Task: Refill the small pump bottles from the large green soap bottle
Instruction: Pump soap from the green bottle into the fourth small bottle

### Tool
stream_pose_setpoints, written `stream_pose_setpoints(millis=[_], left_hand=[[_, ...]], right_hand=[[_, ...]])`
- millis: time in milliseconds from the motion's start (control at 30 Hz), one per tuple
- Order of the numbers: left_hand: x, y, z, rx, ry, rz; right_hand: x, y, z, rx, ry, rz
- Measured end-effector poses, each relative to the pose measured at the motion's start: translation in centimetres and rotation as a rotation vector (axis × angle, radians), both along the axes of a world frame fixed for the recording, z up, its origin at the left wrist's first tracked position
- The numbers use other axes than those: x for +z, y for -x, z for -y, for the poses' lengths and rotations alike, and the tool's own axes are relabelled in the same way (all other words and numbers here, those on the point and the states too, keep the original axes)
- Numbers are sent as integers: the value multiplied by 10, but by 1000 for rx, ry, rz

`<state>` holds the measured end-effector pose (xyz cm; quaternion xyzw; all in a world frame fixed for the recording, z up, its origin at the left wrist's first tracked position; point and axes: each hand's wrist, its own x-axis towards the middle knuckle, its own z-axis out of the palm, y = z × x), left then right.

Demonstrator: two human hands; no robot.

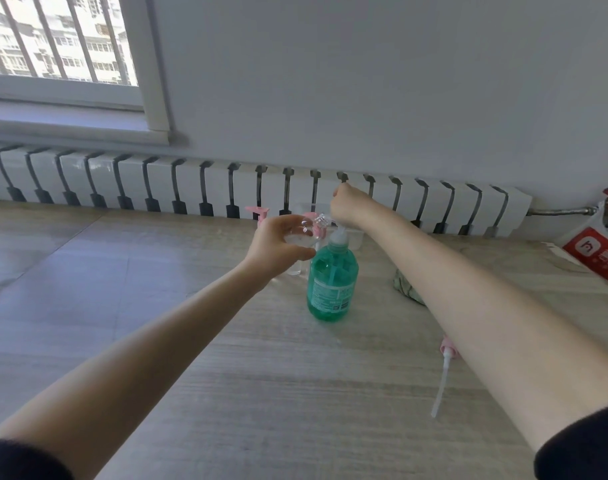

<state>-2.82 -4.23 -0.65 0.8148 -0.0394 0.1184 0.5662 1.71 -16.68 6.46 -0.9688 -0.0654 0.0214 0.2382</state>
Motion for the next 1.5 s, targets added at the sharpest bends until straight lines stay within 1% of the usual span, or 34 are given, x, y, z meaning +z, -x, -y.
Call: stream_pose_setpoints(millis=[300, 667, 833, 1000, 1333, 1500], left_hand=[[-13, -1, 2, 18, 18, 16], [-12, -1, 2, 5, 31, 4], [-10, 1, 1, -1, 20, 8], [-4, 3, 1, -7, 17, 12], [-4, 1, 1, 2, 6, 7], [-8, 0, 2, 10, 7, -1]], right_hand=[[-9, 2, 0, 24, -9, -18], [-10, -1, 1, 30, 7, -16], [-5, -1, 2, 6, 26, 8], [5, 0, 5, -17, 39, 79], [-6, -2, 4, 26, 30, 126], [-10, -2, 4, 26, 48, 86]])
